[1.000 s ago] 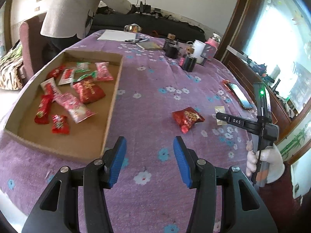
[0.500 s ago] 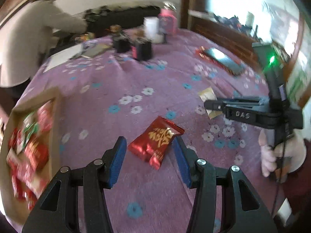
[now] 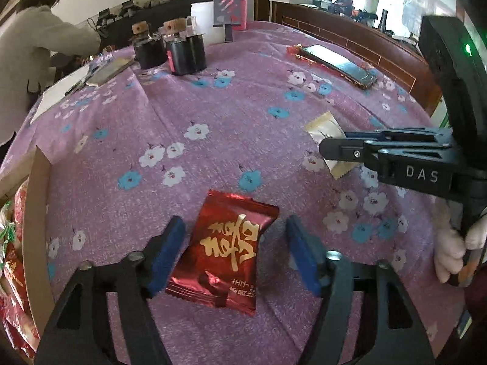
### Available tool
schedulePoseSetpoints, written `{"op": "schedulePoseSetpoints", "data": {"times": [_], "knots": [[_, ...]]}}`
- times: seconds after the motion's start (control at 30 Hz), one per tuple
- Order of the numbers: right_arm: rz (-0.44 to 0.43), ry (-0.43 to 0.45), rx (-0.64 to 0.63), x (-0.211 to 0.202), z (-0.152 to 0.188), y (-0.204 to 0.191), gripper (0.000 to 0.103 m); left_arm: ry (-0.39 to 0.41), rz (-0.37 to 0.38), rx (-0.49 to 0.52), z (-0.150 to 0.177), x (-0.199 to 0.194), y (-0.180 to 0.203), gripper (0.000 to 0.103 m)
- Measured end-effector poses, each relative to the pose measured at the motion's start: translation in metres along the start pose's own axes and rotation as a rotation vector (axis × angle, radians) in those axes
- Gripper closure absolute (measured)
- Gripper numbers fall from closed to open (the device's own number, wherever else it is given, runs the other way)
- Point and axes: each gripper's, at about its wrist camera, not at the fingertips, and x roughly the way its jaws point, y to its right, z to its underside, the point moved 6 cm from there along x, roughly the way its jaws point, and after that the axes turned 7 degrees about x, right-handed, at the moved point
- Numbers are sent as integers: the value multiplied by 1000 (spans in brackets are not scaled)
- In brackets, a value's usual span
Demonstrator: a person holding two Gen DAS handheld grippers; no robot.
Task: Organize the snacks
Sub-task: 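Grasp the red gold-character packet with the left tool while the right holds the white candy, then carry both snacks over the cardboard box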
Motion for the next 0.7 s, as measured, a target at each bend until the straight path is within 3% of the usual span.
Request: {"op": "schedulePoseSetpoints", "data": {"times": [0.07, 0.1, 0.13, 0.17, 0.4, 0.7], "knots": [[-1, 0, 0, 0, 0, 0, 82, -10, -10, -25, 0, 0, -1, 34], [-1, 0, 1, 0, 0, 0, 82, -15, -3, -46, 0, 0, -2, 40], [-1, 0, 1, 0, 0, 0, 82, -9, -12, -60, -1, -2, -3, 60], [-1, 0, 1, 0, 0, 0, 82, -11, -14, -67, -1, -3, -4, 64], [-6, 8, 10, -1, -1, 1, 84, 40, -6, -183, 5, -24, -16, 66], [-56, 73, 11, -14, -4, -4, 84, 168, -9, -293, 17, -87, -27, 66]]}}
